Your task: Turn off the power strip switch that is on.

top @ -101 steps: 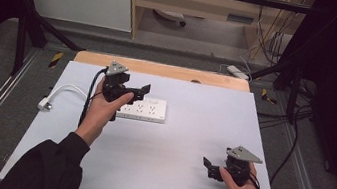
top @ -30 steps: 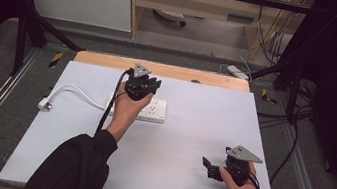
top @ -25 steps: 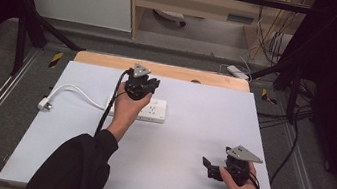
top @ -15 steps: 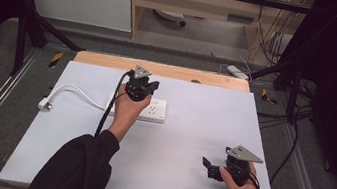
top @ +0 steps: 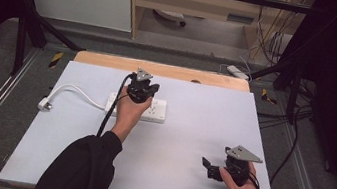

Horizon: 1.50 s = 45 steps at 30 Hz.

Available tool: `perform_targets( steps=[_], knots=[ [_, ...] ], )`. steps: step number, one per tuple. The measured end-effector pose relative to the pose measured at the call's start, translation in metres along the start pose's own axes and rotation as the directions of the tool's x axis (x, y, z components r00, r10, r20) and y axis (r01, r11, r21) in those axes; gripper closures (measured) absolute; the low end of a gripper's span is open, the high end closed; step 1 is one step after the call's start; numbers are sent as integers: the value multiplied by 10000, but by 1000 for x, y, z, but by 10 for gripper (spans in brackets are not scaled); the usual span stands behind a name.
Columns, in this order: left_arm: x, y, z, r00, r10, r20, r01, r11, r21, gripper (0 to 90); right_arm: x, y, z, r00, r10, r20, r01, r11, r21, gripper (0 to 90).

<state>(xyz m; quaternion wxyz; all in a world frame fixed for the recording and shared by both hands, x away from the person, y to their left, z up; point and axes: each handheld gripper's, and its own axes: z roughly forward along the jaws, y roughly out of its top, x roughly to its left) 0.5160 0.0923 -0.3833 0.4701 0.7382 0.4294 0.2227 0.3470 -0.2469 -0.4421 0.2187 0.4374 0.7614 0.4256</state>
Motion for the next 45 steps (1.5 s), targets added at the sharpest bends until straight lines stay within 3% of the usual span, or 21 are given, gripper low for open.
perform_targets(
  steps=[10, 17, 27, 45],
  knots=[
    [0, -6, 9, 10000, 76, 37, -77, 9997, 237, 900, 0, 0, 1, 10000, -82, -11, 82, 10000, 29, 43],
    [1, -13, 14, 9999, -138, 25, 137, 9993, 336, 900, -1, 0, 1, 10000, -69, -10, 69, 10000, 32, 42],
    [2, -22, 22, 9999, -125, -25, 127, 9974, 706, 900, -1, 0, 1, 9999, -121, 5, 121, 9999, 23, 42],
    [-4, -30, 31, 9999, -126, 50, 120, 9950, 990, 900, -1, 0, 1, 10000, -25, 9, 25, 10000, 42, 42]
  ],
)
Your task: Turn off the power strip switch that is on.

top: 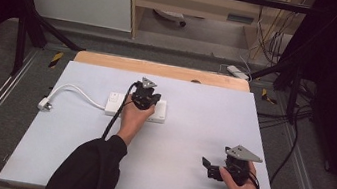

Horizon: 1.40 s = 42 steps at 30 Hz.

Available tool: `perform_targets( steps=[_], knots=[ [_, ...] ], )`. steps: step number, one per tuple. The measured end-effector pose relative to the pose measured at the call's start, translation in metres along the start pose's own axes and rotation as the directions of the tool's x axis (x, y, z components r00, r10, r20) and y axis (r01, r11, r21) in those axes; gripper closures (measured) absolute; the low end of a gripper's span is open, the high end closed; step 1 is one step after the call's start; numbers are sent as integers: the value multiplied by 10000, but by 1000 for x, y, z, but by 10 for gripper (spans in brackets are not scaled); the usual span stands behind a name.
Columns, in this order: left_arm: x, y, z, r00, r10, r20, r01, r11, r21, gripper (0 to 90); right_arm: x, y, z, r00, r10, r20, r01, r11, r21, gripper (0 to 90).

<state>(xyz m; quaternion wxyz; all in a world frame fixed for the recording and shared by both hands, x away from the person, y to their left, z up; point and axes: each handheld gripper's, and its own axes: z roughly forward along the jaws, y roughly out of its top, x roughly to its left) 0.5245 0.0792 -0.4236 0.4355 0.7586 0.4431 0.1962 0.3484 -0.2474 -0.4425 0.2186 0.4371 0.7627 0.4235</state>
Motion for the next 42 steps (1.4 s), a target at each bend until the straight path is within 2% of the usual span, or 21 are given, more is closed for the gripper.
perform_targets(
  steps=[24, 26, 34, 38, 42],
  knots=[
    [-1, -5, 9, 10000, -49, -77, 52, 9995, 321, 900, -1, 0, -1, 10000, 15, -48, -16, 10000, -51, 41],
    [0, -6, 10, 10000, 49, -75, -46, 9994, 334, 900, -1, 0, -1, 10000, 11, -51, -12, 10000, -45, 41],
    [0, -7, 11, 9999, -73, -125, 78, 9993, 371, 900, -1, 0, -1, 10000, 53, -47, -53, 10000, -30, 41],
    [0, -7, 9, 9998, -2, -202, 10, 9992, 391, 900, -1, 0, -1, 10000, 85, -30, -85, 10000, -46, 41],
    [2, -6, 4, 9994, -94, -323, 107, 9992, 397, 900, -1, 0, -1, 10000, 66, -13, -66, 10000, -22, 41]
  ],
)
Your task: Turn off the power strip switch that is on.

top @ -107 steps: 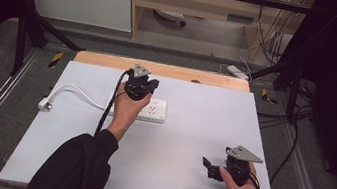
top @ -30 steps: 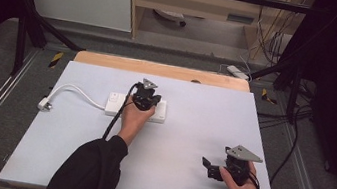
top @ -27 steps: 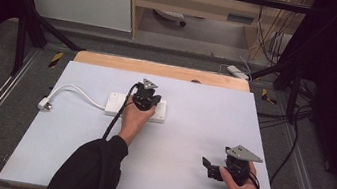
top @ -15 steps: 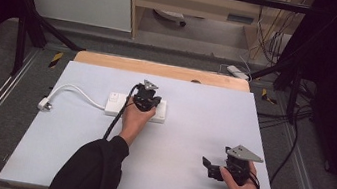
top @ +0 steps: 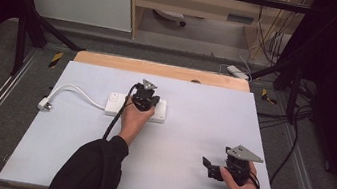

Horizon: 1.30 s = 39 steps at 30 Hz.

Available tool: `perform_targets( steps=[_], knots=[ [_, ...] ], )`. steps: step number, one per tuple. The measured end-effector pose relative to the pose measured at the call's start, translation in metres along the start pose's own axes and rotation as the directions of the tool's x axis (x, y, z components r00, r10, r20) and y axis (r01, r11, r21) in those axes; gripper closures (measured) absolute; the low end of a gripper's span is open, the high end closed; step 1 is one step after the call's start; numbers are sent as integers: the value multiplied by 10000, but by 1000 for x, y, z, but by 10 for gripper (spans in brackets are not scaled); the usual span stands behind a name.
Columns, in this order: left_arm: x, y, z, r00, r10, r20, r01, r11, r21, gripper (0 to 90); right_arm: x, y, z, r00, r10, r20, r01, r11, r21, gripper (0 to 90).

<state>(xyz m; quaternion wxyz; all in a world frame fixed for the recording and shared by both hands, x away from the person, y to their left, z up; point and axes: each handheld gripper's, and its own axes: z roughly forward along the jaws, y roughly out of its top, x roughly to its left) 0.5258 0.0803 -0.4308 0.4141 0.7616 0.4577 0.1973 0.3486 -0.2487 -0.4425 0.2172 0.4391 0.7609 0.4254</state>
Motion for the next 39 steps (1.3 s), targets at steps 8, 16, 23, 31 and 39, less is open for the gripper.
perform_targets(
  steps=[8, 16, 23, 31, 39],
  knots=[
    [-1, 1, 1, 9999, 38, -115, -37, 10000, 47, 900, 0, 0, 0, 10000, 70, -3, -70, 10000, -6, 41],
    [2, 0, 2, 9999, -71, -139, 71, 10000, 14, 900, -1, 1, 0, 10000, 52, 39, -52, 10000, -39, 41],
    [2, -1, 5, 9999, -69, -98, 69, 10000, 26, 900, -1, 1, 0, 10000, 68, 26, -68, 10000, -27, 41],
    [1, -2, 8, 9999, -85, -86, 85, 10000, -17, 900, -1, 1, 0, 10000, 55, 17, -55, 10000, -14, 41],
    [0, -3, 7, 9999, 9, -113, -10, 10000, -52, 900, 0, 1, 0, 10000, 26, 20, -26, 10000, -7, 41]
  ],
)
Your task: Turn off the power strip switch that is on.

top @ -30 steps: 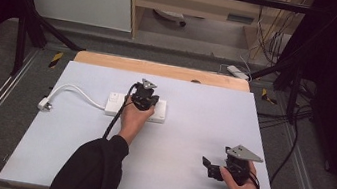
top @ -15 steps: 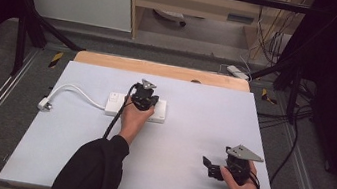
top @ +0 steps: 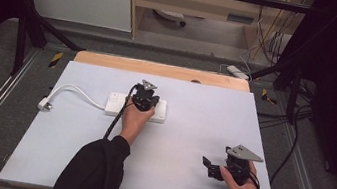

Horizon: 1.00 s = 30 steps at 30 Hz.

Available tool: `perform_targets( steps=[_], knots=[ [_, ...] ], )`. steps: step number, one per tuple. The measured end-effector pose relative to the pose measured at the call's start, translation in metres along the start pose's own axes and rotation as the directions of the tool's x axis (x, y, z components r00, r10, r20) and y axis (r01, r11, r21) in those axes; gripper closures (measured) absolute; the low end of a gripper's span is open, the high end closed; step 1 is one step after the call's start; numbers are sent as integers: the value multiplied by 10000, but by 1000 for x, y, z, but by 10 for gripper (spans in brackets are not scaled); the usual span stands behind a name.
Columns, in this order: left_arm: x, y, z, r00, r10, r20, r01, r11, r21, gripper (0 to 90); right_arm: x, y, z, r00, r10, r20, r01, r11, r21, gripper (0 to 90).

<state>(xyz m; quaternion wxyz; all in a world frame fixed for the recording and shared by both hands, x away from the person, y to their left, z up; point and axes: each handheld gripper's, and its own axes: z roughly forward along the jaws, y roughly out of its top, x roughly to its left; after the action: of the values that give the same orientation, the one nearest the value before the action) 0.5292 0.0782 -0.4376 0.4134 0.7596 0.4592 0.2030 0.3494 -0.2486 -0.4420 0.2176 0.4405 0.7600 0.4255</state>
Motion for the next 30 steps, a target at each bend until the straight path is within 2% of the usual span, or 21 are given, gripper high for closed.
perform_targets(
  steps=[18, 21, 23, 24, 30],
  knots=[
    [-2, -1, 1, 9999, 108, -45, -108, 9999, 32, 900, 0, 0, 0, 10000, 39, -16, -39, 10000, 9, 41],
    [-5, -2, 3, 9997, 179, 166, -180, 9998, 76, 900, 0, 0, 0, 10000, 4, -15, -4, 10000, -6, 41],
    [-9, -2, 3, 9994, 354, -43, -353, 9993, 90, 900, 0, 0, 0, 10000, 4, -2, -4, 10000, -12, 41],
    [-10, -2, 3, 9993, 343, -147, -342, 9994, 64, 900, -1, 0, 0, 10000, -17, 1, 17, 10000, -23, 41],
    [-7, 0, 0, 9998, 176, -3, -176, 9998, -133, 900, 0, 0, 0, 10000, -7, -19, 7, 10000, -41, 41]
  ],
)
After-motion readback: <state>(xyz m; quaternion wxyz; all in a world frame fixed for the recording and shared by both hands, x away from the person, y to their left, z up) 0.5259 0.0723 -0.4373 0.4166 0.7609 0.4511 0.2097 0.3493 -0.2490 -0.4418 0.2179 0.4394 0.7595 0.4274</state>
